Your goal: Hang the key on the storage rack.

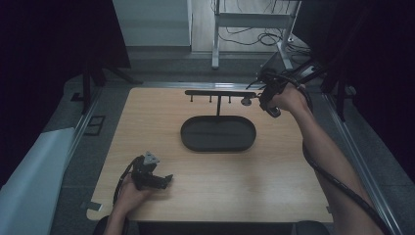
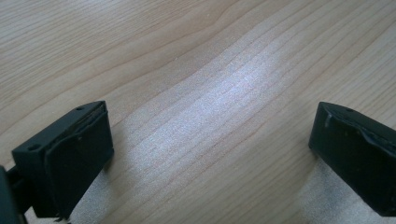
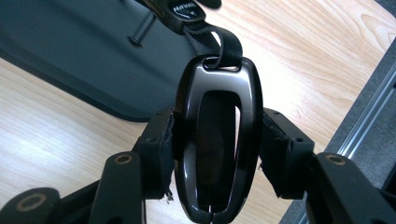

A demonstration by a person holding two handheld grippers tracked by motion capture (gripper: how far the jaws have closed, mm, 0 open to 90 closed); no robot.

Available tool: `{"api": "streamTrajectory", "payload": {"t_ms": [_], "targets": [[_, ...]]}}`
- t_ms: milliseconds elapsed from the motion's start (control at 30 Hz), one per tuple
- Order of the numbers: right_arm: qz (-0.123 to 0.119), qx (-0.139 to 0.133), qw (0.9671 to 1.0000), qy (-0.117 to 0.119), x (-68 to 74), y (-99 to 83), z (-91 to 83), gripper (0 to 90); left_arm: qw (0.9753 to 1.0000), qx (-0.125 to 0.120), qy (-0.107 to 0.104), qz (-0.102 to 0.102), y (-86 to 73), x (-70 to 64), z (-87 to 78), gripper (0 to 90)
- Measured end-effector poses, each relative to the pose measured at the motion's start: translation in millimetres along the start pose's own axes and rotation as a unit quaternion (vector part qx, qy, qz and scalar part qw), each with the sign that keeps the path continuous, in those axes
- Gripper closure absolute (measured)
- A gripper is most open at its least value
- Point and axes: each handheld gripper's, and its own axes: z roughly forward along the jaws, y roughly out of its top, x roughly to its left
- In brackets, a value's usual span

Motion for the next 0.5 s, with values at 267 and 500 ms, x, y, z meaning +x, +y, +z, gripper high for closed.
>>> {"api": "streamTrajectory", "payload": {"t_ms": [267, 500], "targets": [[-0.007, 0.001, 1.0, -0.005, 0.2, -3.9, 16.0, 48.6, 1.0, 0.0, 0.0, 0.001, 0.1, 0.2, 0.0, 0.0], [-0.009, -0.005, 0.9999, 0.002, 0.4, -7.4, 28.7, 48.6, 1.0, 0.0, 0.0, 0.0, 0.1, 0.1, -0.1, 0.0]]}}
